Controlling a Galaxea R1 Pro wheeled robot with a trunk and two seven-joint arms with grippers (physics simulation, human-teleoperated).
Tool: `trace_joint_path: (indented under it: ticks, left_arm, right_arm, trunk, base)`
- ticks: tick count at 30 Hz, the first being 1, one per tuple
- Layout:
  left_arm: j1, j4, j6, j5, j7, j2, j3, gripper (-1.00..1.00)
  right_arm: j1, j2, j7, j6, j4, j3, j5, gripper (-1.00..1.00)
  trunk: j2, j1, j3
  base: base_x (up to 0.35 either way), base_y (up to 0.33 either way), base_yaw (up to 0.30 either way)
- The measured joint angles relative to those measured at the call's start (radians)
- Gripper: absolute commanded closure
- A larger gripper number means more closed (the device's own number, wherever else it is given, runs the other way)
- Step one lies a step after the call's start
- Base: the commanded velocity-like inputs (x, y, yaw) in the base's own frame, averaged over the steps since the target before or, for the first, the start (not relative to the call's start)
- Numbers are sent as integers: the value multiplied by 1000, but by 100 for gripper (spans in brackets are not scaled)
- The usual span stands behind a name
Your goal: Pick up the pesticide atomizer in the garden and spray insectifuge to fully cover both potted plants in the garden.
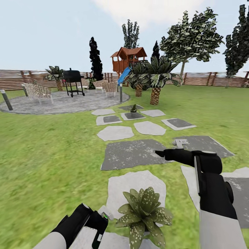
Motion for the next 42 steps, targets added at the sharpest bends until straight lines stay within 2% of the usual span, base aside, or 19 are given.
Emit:
trace_joint_path:
  ticks: [4,11,14,21,24,27,29,30,31,32,35,37,38,40,42]
  left_arm:
    - [0,0,0,1,0,2,4,100]
    - [-1,-2,8,-2,-10,4,13,100]
    - [0,-12,3,-3,-10,12,14,100]
    - [0,-12,13,-2,-4,5,16,100]
    - [-21,-7,19,-7,-8,10,13,100]
    - [-64,10,9,-13,-7,31,8,100]
    - [-73,16,-6,-64,-7,54,1,100]
    - [-77,18,-52,-159,-6,64,-9,100]
    - [-78,20,-98,-200,-6,66,-11,100]
    - [-80,26,-189,-254,-10,67,-13,100]
    - [-83,43,-253,-278,-53,62,-14,100]
    - [-84,55,-283,-279,-72,57,-15,100]
    - [-91,74,-294,-272,-96,34,-18,100]
    - [-131,152,-298,-283,-142,-16,-20,100]
    - [-149,193,-294,-289,-151,-38,-23,100]
  right_arm:
    - [1,-14,1,0,0,0,-1,-100]
    - [3,-16,3,0,0,0,-3,-100]
    - [2,-16,3,0,0,0,-3,-100]
    - [1,-19,3,0,0,0,-3,-100]
    - [1,-20,3,0,0,0,-3,-100]
    - [1,-20,3,0,0,0,-3,-100]
    - [1,-19,3,0,0,0,-3,-100]
    - [1,-20,3,0,0,0,-3,-100]
    - [1,-20,3,0,0,0,-3,-100]
    - [1,-19,3,0,0,0,-3,-100]
    - [1,-19,3,0,0,0,-3,-100]
    - [1,-19,3,0,0,0,-3,-100]
    - [1,-19,3,0,0,0,-3,-100]
    - [1,-20,3,0,0,0,-2,-100]
    - [1,-21,3,0,0,0,-2,-100]
  trunk:
    - [0,0,0]
    - [0,0,0]
    - [0,0,0]
    - [0,0,0]
    - [0,0,0]
    - [0,0,0]
    - [0,0,0]
    - [0,0,0]
    - [0,0,0]
    - [0,0,0]
    - [0,0,0]
    - [0,0,0]
    - [0,0,0]
    - [0,0,0]
    - [0,0,0]
  base:
    - [149,217,-257]
    - [177,250,-147]
    - [43,50,-269]
    - [2,2,-274]
    - [0,0,-274]
    - [0,0,-274]
    - [0,0,-166]
    - [0,0,-63]
    - [0,0,-21]
    - [0,0,-13]
    - [0,0,-4]
    - [0,0,-1]
    - [0,0,0]
    - [0,0,0]
    - [0,0,0]
